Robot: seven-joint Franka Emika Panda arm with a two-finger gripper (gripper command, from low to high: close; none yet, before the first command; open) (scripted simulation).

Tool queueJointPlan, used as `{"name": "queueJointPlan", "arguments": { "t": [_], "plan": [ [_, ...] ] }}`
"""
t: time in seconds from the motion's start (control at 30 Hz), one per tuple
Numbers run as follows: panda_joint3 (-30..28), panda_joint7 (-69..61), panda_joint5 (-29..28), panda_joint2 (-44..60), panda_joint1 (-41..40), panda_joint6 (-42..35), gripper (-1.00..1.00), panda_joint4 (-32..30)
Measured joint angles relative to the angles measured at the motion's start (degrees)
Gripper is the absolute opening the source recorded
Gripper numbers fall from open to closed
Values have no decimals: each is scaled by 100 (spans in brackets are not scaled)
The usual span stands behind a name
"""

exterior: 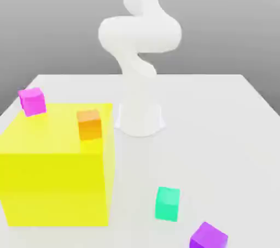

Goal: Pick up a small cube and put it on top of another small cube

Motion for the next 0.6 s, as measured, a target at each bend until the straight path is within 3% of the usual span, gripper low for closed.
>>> {"name": "queueJointPlan", "arguments": {
  "t": [0.33, 0.6],
  "plan": [
    [353, 670, 262, 2117, 74, 1219, 0, -1019],
    [608, 1493, 57, 3781, 168, 2183, 0, -1822]
  ]
}}
